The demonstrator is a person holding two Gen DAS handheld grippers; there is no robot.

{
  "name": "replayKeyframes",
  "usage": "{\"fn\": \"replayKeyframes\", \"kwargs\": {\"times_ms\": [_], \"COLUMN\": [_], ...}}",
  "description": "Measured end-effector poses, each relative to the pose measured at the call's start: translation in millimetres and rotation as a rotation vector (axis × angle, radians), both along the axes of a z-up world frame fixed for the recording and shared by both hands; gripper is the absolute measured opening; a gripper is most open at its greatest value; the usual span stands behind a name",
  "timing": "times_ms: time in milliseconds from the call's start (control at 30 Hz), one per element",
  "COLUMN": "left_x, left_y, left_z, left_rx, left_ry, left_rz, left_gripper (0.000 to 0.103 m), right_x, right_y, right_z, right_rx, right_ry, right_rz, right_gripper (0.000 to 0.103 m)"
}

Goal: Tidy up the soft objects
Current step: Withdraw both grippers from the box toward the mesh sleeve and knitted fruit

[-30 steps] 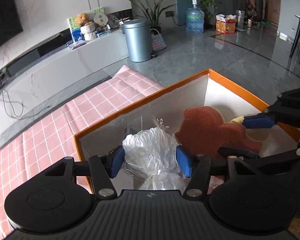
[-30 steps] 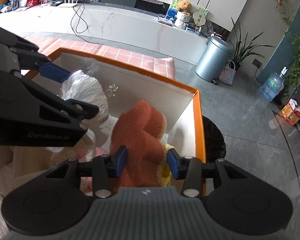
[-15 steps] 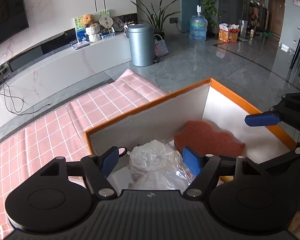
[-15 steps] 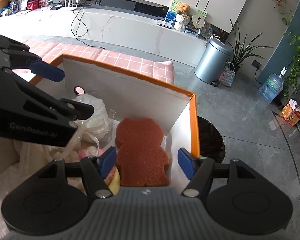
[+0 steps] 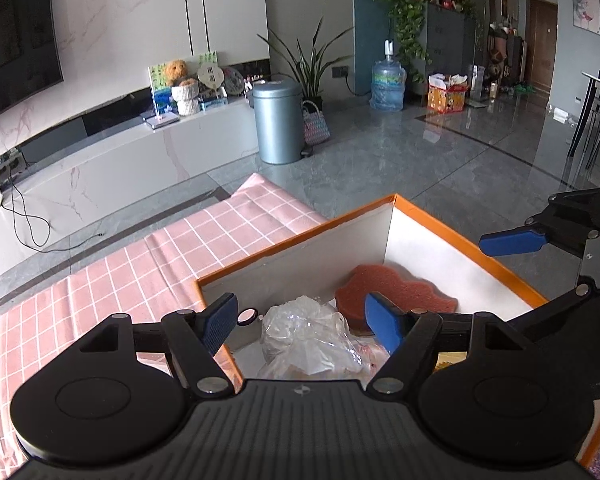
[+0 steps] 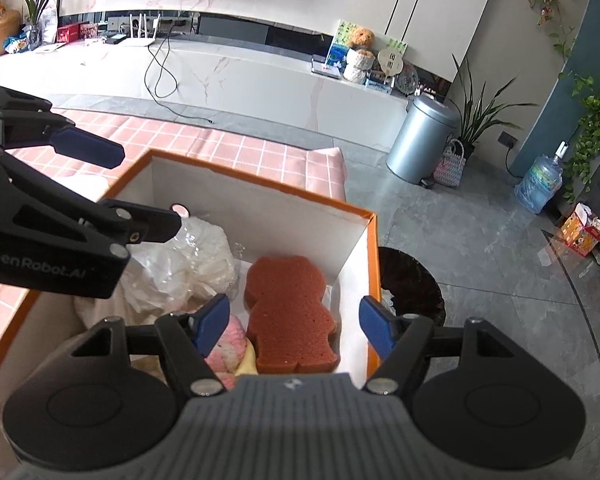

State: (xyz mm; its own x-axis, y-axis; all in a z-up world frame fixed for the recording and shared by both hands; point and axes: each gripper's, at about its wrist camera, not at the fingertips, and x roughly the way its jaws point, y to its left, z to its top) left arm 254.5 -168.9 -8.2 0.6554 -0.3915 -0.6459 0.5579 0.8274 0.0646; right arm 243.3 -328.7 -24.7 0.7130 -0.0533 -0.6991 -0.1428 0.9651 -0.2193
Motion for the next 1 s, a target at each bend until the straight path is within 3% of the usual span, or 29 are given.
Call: {"fn": "replayKeyframes", "kwargs": {"times_ms": [500, 700, 1000], "left_x": [-59.3, -82.6, -102.3], "left_y": [45.1, 82.9, 140.5], "left_z": [29.7, 32.5, 17.7], "left_rx": [-0.061, -0.095, -0.146], "left_ry": [-0.102, -0.114, -0.076], "left_rz": [0.023, 0.074, 0.186], "left_gripper": [0.085, 0.085, 0.083], "right_x": [-55.8, -74.6, -83.0], "right_y": [32.3, 54.5, 103.7], "right_z": [33.5, 42.1, 35.9], "right_rx": [0.063, 0.153, 0.113], "right_ry": [-0.092, -0.125, -0.108], "right_rz": [0.022, 0.088, 0.234], "right_gripper": [0.074, 0.074, 0.064]}}
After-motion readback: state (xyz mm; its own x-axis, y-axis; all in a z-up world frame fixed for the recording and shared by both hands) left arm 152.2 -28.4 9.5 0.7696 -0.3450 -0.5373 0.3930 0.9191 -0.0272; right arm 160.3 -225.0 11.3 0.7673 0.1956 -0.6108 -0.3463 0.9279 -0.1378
